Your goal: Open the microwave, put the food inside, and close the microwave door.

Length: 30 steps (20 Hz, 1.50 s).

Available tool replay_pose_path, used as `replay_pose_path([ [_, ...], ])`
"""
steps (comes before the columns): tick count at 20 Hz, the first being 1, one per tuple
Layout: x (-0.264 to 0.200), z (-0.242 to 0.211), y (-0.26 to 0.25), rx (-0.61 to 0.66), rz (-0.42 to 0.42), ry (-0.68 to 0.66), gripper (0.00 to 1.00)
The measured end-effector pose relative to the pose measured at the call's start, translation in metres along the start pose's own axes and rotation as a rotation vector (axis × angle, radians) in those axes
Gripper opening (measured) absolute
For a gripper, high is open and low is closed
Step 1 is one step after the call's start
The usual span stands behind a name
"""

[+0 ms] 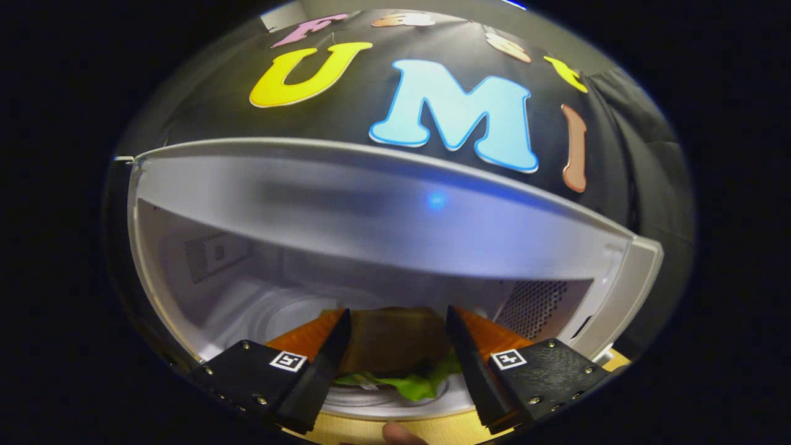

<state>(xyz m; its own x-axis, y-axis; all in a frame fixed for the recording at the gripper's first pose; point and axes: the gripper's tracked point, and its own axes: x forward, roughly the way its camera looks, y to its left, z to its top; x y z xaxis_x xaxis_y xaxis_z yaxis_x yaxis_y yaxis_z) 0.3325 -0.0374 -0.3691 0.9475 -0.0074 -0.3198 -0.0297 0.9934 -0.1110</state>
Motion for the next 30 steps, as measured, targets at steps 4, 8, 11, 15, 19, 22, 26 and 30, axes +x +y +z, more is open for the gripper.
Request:
replay_pose_path([
  [4,-0.023,0.004,0.009,-0.064,0.045,-0.013,0.91],
  [8,-0.059,0.023,0.029,-0.047,0.143,-0.045,0.91],
  [11,-0.088,0.038,0.032,-0.037,0.184,-0.069,0.91],
  [15,-0.135,0.049,0.034,0.002,0.256,-0.088,0.91],
  [19,-0.198,0.065,0.039,0.001,0.345,-0.133,0.91],
  [22,-0.251,0.075,0.051,0.008,0.439,-0.178,0.91],
  [26,-0.33,0.086,0.073,0.011,0.572,-0.245,0.91],
  [30,-0.398,0.093,0.1,0.035,0.703,-0.299,0.91],
])
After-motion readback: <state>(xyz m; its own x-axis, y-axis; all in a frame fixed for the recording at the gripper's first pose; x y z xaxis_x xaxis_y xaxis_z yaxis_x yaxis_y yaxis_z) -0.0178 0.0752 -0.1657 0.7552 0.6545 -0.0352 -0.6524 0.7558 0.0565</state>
